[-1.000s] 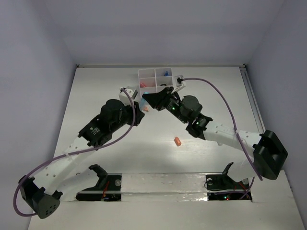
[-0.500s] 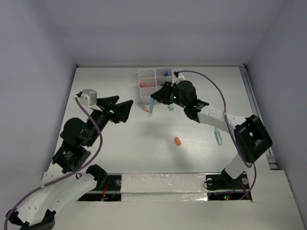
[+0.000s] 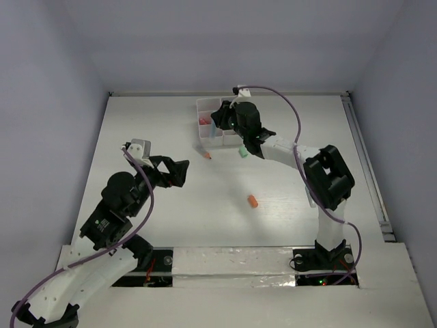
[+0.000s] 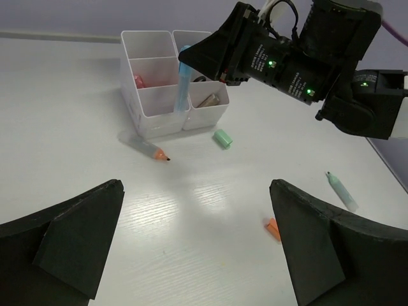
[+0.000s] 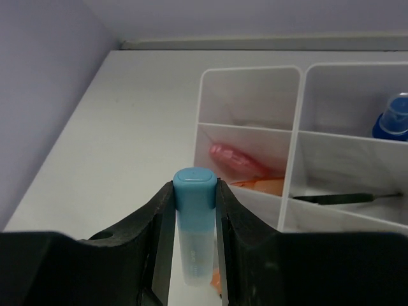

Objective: Sort the stationery into containers
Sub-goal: Place the pen in the storage box.

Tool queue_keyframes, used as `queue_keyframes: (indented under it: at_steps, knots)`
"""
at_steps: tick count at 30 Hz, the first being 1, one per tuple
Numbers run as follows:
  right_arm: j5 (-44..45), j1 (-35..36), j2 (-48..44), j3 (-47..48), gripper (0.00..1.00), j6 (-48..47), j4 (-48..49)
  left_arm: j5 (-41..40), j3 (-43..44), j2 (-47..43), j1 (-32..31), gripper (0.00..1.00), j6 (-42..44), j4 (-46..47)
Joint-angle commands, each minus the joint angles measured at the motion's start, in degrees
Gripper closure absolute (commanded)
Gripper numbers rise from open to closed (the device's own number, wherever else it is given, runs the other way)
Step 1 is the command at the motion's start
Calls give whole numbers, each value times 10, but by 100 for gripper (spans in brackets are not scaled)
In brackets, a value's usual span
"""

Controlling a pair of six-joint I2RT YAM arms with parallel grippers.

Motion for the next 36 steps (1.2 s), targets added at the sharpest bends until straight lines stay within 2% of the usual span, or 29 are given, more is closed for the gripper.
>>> queue_keyframes:
  at_steps: [1, 13, 21, 22, 23, 25, 26, 27, 29, 30, 35, 36]
  knots:
    - [57, 2, 20, 57, 100, -67, 37, -22, 5, -3, 1, 1, 11, 6]
    - [66, 2, 74, 83, 100, -98, 72, -29, 7, 4, 1, 1, 15, 2]
    - [43, 2, 92, 39, 100, -91, 135, -39, 6, 5, 1, 1, 13, 0]
    - [41, 2, 89, 35, 96, -89, 141, -39, 6, 5, 1, 1, 13, 1]
    - [38, 2, 86, 26, 78, -89, 145, -39, 6, 5, 1, 1, 13, 1]
    - [29, 2, 66, 17, 58, -89, 153, -38, 6, 6, 1, 1, 13, 1]
    - [23, 2, 59, 14, 44, -92, 152, -38, 6, 6, 1, 1, 13, 0]
    - [16, 2, 44, 13, 39, -93, 147, -37, 6, 6, 1, 1, 13, 1]
    - [9, 2, 29, 12, 30, -99, 129, -36, 6, 6, 1, 1, 13, 0]
    - [5, 2, 21, 10, 29, -100, 121, -35, 7, 6, 1, 1, 13, 1]
    - [-33, 7, -48, -45, 28, -105, 86, -37, 7, 2, 1, 1, 13, 0]
    - [-42, 7, -58, -60, 30, -105, 80, -37, 7, 0, 1, 1, 11, -1]
